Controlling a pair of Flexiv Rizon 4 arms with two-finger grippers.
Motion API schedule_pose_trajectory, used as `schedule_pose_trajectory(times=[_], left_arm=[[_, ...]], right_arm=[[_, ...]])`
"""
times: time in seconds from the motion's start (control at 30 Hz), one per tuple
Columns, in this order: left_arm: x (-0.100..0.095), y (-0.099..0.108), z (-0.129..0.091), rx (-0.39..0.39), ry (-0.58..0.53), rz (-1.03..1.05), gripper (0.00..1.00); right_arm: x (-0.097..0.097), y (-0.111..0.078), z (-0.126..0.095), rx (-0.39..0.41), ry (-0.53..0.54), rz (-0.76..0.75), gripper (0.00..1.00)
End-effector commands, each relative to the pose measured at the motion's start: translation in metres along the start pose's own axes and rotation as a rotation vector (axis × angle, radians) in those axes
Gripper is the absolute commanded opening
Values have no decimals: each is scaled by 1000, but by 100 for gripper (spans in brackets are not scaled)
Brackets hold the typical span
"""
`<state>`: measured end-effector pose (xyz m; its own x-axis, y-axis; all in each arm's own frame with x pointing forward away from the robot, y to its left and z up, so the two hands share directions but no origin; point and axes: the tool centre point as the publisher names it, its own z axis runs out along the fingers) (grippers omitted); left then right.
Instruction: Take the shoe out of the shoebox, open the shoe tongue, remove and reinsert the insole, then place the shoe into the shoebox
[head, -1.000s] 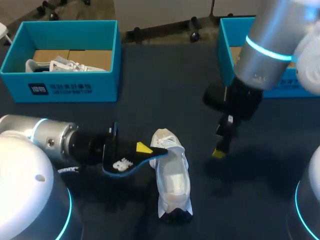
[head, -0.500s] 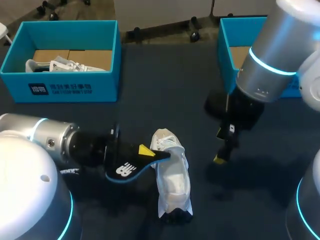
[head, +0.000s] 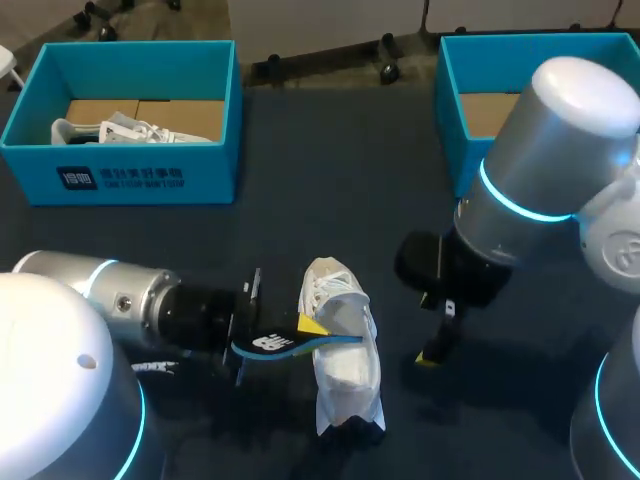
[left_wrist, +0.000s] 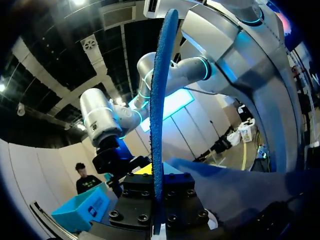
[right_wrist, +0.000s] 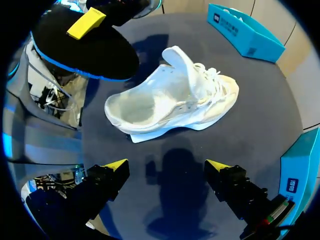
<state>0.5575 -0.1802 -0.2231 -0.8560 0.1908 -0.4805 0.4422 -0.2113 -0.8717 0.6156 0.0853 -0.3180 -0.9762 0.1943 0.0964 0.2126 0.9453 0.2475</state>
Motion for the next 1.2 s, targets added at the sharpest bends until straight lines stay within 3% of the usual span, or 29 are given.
schedule_pose_trajectory(times=[0.03, 0.13, 0.4, 0.57, 1.2], left_arm=[[6, -5, 2, -17, -11, 4, 0], [6, -5, 2, -17, -11, 4, 0], [6, -5, 2, -17, -11, 4, 0], [10, -6, 2, -39, -52, 8, 0], [29, 5, 8, -67, -97, -35, 0]], right_arm=[[10, 4, 11, 4, -21, -15, 100], [21, 9, 21, 10, -8, -68, 100], [21, 9, 21, 10, -8, -68, 100], [28, 19, 31, 23, -18, -119, 100], [26, 21, 48, 32, -21, -181, 100]])
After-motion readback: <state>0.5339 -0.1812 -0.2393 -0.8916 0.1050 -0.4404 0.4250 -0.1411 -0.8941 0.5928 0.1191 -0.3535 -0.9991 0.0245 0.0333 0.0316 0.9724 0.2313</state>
